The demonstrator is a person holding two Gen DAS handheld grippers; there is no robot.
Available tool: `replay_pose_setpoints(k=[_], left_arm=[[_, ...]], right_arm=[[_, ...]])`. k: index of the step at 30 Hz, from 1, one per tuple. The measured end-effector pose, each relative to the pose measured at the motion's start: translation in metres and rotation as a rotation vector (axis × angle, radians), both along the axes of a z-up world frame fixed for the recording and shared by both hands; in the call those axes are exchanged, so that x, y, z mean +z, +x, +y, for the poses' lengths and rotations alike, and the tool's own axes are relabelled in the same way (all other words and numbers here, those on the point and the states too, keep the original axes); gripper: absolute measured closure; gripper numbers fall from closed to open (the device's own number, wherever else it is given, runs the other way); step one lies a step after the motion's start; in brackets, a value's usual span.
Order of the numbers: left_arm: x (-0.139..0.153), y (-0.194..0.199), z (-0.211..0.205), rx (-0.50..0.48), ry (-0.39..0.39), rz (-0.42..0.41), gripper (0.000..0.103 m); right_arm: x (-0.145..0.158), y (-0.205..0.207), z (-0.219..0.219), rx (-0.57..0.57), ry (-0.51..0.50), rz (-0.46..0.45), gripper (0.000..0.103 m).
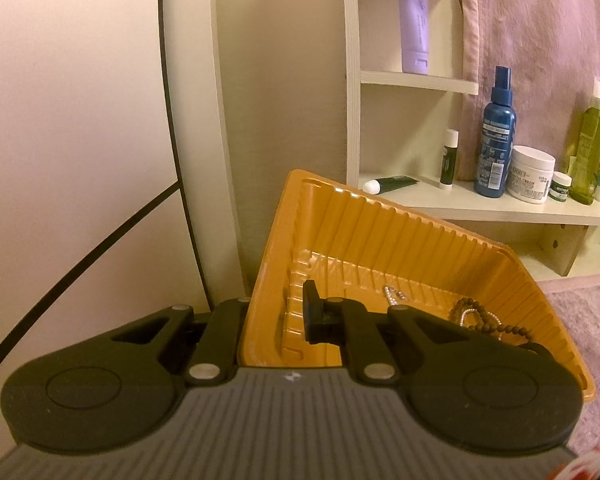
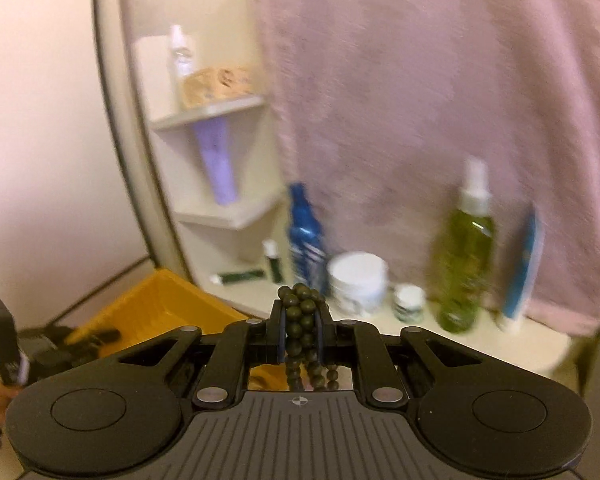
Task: Organize jewelry
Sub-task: 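Lower the bead strand into the orange tray and open the right gripper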
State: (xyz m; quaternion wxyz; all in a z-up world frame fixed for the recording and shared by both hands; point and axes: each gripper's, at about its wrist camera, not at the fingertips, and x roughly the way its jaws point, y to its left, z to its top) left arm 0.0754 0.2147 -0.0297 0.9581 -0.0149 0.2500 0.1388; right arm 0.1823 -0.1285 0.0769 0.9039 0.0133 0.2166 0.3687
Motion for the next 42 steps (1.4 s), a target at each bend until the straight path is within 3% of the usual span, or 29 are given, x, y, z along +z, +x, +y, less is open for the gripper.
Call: replay_pose_setpoints(k=[6,12,21,24,26,42], left_arm=[[-0.001,0.0,0.001,-0.001,-0.01,-0.004,0.093],[-0.001,-0.001,0.003,-0.005,-0.018,-0.009,0.093],[-0.002,-0.003,0.005,-0.005,-0.029,-0.012,0.093],[-0.002,-0.002,0.004,-0.005,-0.029,-0.013,0.093],[-0.002,-0.002,0.005,-0.002,-0.03,-0.01,0.093],[-0.005,0.003,0.006,0.008,-0.039,0.002,0.093]], right_arm=[[0.001,-0.006,0.051,0.104,0.042,0.012,0.089],[-0.022,-0.003,0.107,0.177,0.039,0.067,0.089],[-0.073,0.019,0.149,0.159,-0.051,0.191,0.089],[-0.079,0.02,0.149,0.158,-0.059,0.208,0.079],[-0.08,0.019,0.147,0.159,-0.06,0.208,0.056],[-0.104,0.01,0.121,0.107,-0.158,0.259,0.041]])
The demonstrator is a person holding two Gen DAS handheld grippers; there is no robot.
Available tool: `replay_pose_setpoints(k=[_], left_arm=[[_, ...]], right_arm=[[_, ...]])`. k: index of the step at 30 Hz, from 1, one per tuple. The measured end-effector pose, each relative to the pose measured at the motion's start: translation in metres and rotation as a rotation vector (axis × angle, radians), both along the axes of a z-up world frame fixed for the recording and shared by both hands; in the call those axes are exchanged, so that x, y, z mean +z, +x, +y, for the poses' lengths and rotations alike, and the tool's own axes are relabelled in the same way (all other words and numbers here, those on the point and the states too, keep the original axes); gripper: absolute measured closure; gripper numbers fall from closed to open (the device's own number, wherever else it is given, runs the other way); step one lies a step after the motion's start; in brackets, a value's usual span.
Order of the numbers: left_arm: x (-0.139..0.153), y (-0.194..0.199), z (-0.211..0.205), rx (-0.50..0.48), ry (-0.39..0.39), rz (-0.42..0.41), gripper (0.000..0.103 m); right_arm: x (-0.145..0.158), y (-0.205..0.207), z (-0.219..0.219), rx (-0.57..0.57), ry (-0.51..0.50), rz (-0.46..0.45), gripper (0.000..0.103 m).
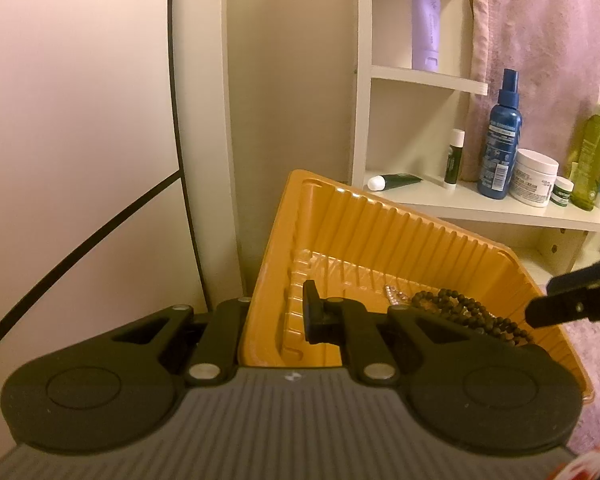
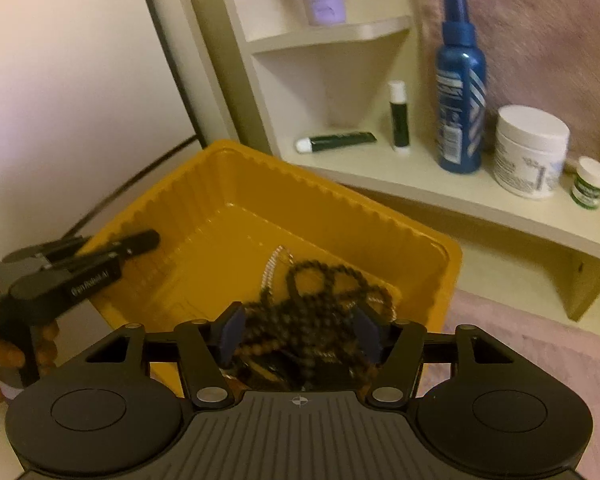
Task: Organize jewelry
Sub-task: 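Lower the bead strand into the orange tray and open the right gripper, then set the orange tray down on the towel with the left gripper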
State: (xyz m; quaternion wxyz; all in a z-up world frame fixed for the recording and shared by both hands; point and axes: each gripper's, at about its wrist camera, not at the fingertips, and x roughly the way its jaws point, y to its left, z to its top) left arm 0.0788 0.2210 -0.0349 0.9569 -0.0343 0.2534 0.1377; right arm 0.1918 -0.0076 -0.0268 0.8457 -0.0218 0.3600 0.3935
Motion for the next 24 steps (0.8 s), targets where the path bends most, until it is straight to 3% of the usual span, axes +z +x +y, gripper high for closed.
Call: replay_pose_setpoints(k=[8,20,24], left_arm=[[-0.007,0.003,0.006,0.02,-0.023,0.016,0.093],[-0.029,0.012,0.029,0.069,-0.132,0.063,0.092],[-0.036,0.019,0.032,0.074,-0.136,0.089,0.087]], right_arm=[[-0.006,0.006,-0.032,-0.082,-0.003,0.016,0.035],[-0.015,0.006,-0.066,-0.177,-0.029,0.042,0.032],[-0.019,0.003,-0.07,-0.191,-0.039,0.043,0.032]])
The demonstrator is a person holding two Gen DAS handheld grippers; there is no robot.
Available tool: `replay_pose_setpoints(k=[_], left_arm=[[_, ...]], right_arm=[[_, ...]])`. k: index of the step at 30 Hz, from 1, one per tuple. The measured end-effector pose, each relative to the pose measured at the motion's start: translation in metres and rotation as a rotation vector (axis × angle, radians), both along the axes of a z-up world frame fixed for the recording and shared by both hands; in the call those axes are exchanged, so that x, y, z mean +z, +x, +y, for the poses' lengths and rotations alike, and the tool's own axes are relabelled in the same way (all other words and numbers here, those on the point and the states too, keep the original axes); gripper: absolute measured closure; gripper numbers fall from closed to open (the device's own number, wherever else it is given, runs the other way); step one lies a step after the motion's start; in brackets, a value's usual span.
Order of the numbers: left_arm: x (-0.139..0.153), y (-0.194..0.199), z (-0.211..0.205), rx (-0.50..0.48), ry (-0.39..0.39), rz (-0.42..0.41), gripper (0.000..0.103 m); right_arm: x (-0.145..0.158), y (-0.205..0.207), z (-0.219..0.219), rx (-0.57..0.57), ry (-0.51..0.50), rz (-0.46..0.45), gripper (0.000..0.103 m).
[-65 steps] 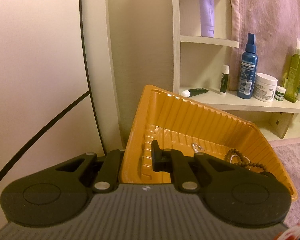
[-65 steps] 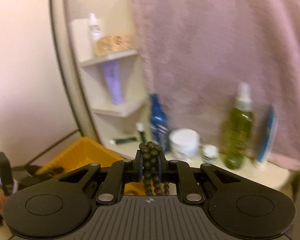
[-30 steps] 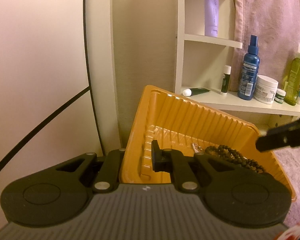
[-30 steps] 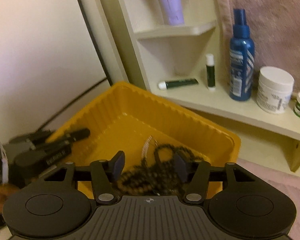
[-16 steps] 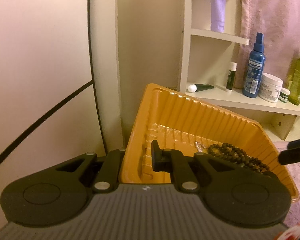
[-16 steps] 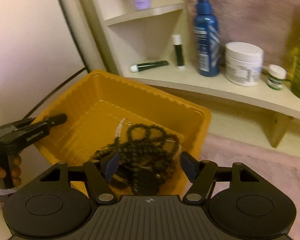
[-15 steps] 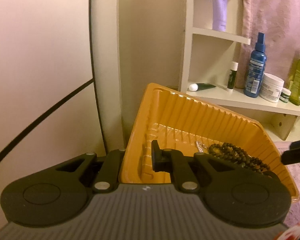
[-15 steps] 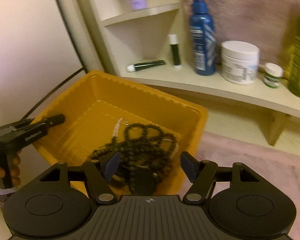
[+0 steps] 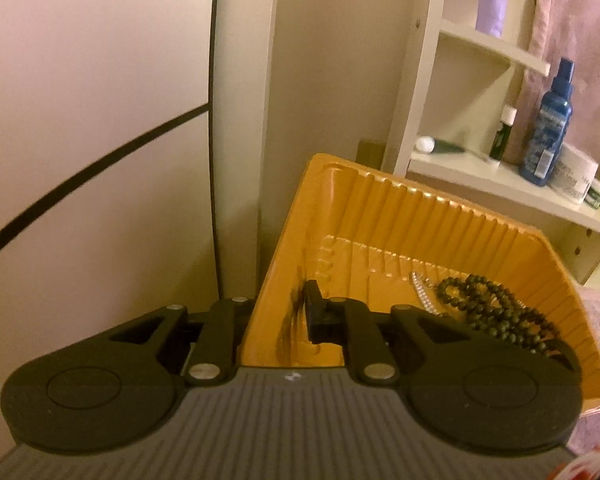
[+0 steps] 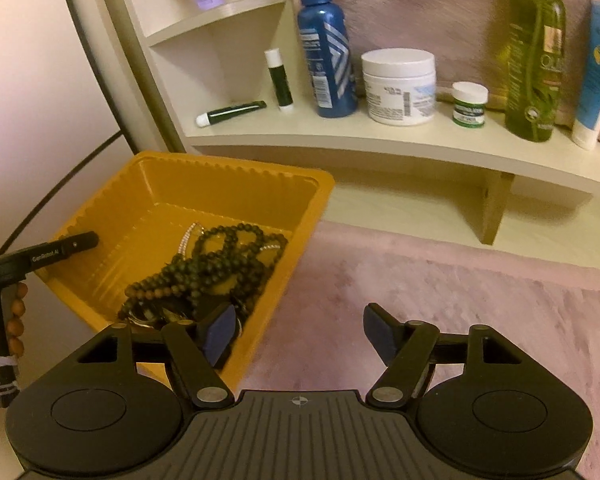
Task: Organize jewelry
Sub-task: 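Set the orange tray down on the towel with the left gripper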
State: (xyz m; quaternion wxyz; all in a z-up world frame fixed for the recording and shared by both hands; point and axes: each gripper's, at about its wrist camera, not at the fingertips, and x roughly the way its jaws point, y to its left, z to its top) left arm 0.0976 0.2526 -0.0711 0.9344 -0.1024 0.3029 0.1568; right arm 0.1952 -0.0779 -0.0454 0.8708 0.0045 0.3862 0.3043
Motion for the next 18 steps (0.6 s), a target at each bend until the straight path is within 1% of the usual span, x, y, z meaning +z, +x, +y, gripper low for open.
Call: replay_pose_setpoints(k=[1,3,4,5,7,9,10,11,13,14,18], left_arm=[[-0.002,0.001,0.001,0.0,-0.004,0.006,0.084],[-0.007,0.004,0.004,0.004,-0.022,0.028,0.081],[-0.01,0.005,0.005,0.005,-0.029,0.036,0.078],[-0.013,0.007,0.006,0.006,-0.035,0.047,0.069],[-0.016,0.008,0.007,0.027,-0.03,0.059,0.057],[-0.017,0.008,0.01,0.041,-0.017,0.059,0.054],[-0.017,0.007,0.012,0.05,-0.018,0.067,0.051],[-0.016,0.006,0.014,0.064,-0.024,0.079,0.045],[-0.011,-0.001,0.016,0.075,-0.031,0.084,0.044],[-0.008,-0.005,0.014,0.081,-0.012,0.083,0.041],[0.012,-0.022,-0.002,0.073,0.119,0.047,0.038]], right_arm=[[-0.001,-0.001,0.0,-0.004,0.0,0.0,0.032],[-0.001,-0.002,-0.002,-0.011,0.001,0.0,0.031],[-0.001,-0.003,-0.003,-0.016,0.001,-0.001,0.031],[0.0,-0.004,-0.003,-0.019,0.001,-0.002,0.031],[0.001,-0.006,-0.005,-0.023,0.003,-0.004,0.031],[0.002,-0.008,-0.007,-0.029,0.008,-0.01,0.031],[0.002,-0.009,-0.008,-0.033,0.008,-0.011,0.031],[0.003,-0.011,-0.009,-0.038,0.008,-0.014,0.031],[0.004,-0.015,-0.013,-0.047,0.013,-0.022,0.031],[0.005,-0.017,-0.016,-0.052,0.017,-0.027,0.031],[0.007,-0.03,-0.029,-0.068,0.032,-0.045,0.031]])
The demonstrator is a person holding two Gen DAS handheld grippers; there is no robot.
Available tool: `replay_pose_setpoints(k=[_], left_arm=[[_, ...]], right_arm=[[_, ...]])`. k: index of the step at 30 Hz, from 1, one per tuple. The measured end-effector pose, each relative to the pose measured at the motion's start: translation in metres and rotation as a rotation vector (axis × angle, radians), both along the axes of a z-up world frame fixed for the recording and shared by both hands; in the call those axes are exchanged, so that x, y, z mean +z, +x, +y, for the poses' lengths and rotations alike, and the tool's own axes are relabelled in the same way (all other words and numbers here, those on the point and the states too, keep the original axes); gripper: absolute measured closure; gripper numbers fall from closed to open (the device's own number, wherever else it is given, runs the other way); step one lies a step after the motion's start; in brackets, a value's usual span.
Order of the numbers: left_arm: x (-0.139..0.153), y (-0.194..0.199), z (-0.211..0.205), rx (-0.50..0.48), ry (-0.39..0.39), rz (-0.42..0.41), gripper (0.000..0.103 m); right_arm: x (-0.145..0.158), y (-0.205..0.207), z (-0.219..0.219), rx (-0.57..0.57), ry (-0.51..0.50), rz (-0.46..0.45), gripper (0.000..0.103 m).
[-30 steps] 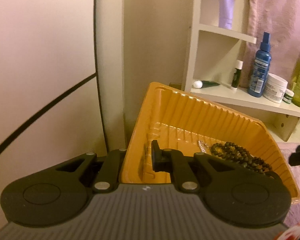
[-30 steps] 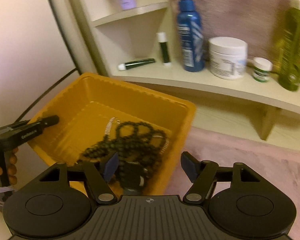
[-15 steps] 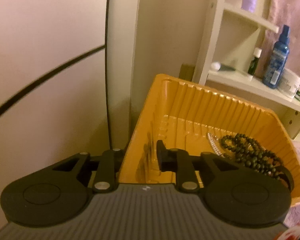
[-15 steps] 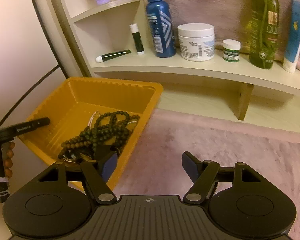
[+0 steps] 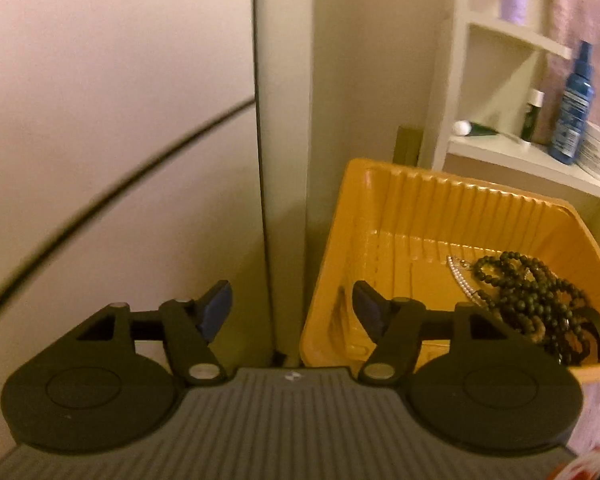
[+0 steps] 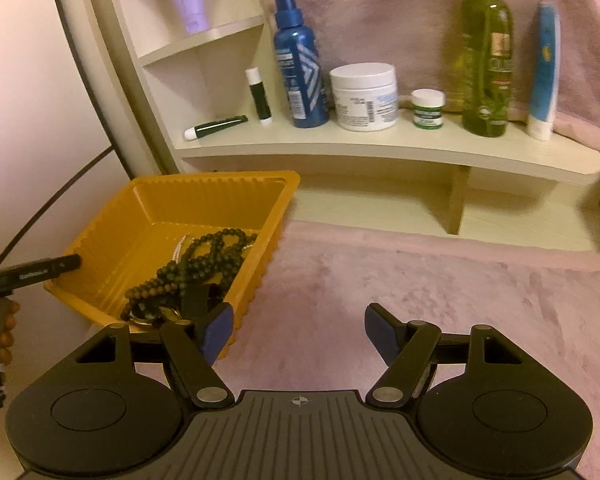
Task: Organize jewelry
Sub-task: 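Set the orange tray down on the towel with the left gripper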
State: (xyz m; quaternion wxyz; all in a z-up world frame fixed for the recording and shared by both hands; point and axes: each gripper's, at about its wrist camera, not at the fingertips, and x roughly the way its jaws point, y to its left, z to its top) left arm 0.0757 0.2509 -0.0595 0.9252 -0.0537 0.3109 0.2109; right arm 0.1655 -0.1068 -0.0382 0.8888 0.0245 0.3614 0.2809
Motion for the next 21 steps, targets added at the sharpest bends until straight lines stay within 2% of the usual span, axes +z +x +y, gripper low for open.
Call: replay_pose_setpoints(k=[4,9,13,21], left_arm=[[0.024,-0.018,-0.018,0.005,0.066,-0.028,0.038],[0.058,-0.044,-0.064,-0.056,0.071,-0.041,0.038],[0.072,-0.056,-0.11,-0.158,0.029,0.0,0.038],[0.064,-0.059,-0.194,-0.359,-0.129,0.08,0.037]], right_arm=[[0.001,-0.019,-0.02,-0.033,0.043,0.009,0.031],[0.003,-0.04,-0.048,-0.115,0.079,0.083,0.031],[0.008,-0.058,-0.062,-0.122,0.048,0.091,0.031],[0.014,-0.095,-0.083,-0.134,-0.016,0.057,0.031]])
